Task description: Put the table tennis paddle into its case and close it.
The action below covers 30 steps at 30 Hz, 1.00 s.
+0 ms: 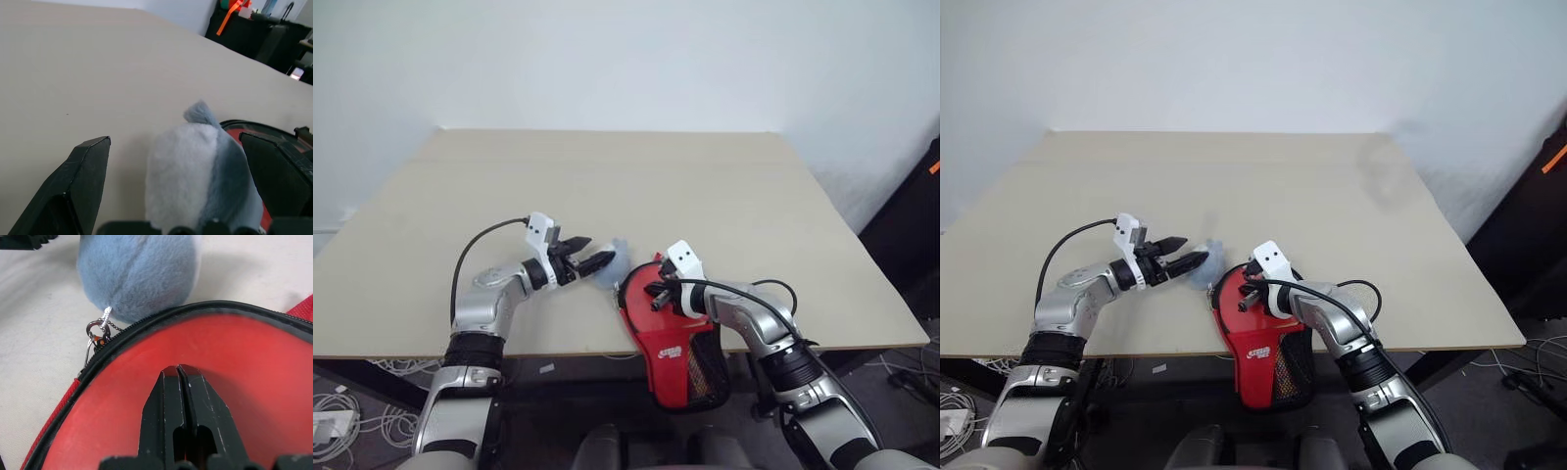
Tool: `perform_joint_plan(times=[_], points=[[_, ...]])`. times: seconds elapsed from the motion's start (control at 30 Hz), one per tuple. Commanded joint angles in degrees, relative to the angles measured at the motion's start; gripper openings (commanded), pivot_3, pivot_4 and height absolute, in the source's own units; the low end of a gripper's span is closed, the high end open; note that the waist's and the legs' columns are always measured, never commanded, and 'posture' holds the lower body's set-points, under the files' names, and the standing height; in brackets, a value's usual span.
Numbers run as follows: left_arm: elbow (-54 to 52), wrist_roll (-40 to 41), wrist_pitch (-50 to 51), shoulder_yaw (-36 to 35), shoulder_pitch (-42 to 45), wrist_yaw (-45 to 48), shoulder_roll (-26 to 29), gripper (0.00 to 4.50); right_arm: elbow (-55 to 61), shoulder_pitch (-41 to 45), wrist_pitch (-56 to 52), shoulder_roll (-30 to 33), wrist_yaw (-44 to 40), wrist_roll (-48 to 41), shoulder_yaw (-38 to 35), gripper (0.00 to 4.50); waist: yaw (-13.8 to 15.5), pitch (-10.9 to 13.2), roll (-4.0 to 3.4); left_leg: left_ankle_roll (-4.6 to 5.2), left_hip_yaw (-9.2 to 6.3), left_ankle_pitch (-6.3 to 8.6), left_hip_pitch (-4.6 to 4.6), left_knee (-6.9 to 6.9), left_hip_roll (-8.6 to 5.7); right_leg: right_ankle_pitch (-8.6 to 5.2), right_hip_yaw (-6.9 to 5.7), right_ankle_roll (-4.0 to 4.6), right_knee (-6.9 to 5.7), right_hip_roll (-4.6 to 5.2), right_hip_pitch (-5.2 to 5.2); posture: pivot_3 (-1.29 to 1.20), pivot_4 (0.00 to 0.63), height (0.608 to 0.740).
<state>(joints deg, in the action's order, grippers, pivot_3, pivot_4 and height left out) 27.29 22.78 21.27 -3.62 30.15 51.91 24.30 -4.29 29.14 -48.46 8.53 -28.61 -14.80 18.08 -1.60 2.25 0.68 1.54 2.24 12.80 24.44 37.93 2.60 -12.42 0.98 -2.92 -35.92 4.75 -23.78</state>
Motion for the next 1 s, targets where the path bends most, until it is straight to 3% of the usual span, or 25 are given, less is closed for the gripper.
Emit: perform_joint_plan(times=[0.03,0.47,0.6,0.87,0.93,1.0], points=[[0.9,-0.64,-1.33,-0.19,2.29,0.32,-0.68,4.5,-0.36,0.28,-0.29,-0.25,-0.12,0.42,-0.48,0.01,-0.01,0.0,0.0,0.0,0.0,0.0,0.0,0.0,0.0,0.0,0.0,0.0,0.0,0.0,0.0,0.0,0.0,0.74],[5.25,-0.46,-0.92,-1.49,2.86,0.01,-4.32,4.5,0.12,0.16,-0.62,-0.26,-0.03,0.79,-1.02,0.01,0.0,0.0,0.01,0.0,-0.04,0.0,-0.01,0.03,-0.01,0.0,0.0,0.0,0.0,-0.01,0.05,0.0,0.0,0.74],[4.25,-0.23,-0.12,-1.35,1.91,0.23,-5.6,3.59,0.28,0.25,-0.83,-0.2,0.03,0.84,-1.06,0.0,0.0,-0.01,0.01,0.0,-0.05,0.0,-0.02,0.04,-0.01,0.0,-0.01,0.0,0.01,-0.01,0.08,0.0,0.0,0.74],[1.35,0.03,1.69,-1.34,0.72,0.56,-6.8,0.82,0.53,0.08,-1.3,0.18,-0.16,1.19,-0.79,0.0,0.03,-0.01,0.01,0.01,-0.07,0.0,-0.06,0.05,-0.02,0.0,-0.02,0.0,0.01,-0.01,0.14,0.0,0.0,0.74],[-0.36,0.05,2.12,-0.92,0.28,1.3,-6.59,0.35,0.36,0.02,-1.17,0.17,-0.24,1.3,-0.7,0.0,0.02,-0.01,0.01,0.01,-0.08,0.01,-0.07,0.05,-0.02,0.0,-0.02,0.0,0.02,-0.01,0.15,0.0,0.0,0.74],[-2.17,-0.07,2.58,-0.43,-0.22,1.97,-6.22,0.2,0.19,-0.1,-0.97,0.17,-0.32,1.43,-0.62,0.0,0.03,-0.01,0.01,0.0,-0.08,0.01,-0.07,0.04,-0.02,0.0,-0.02,0.0,0.02,-0.01,0.15,0.0,0.0,0.74]])
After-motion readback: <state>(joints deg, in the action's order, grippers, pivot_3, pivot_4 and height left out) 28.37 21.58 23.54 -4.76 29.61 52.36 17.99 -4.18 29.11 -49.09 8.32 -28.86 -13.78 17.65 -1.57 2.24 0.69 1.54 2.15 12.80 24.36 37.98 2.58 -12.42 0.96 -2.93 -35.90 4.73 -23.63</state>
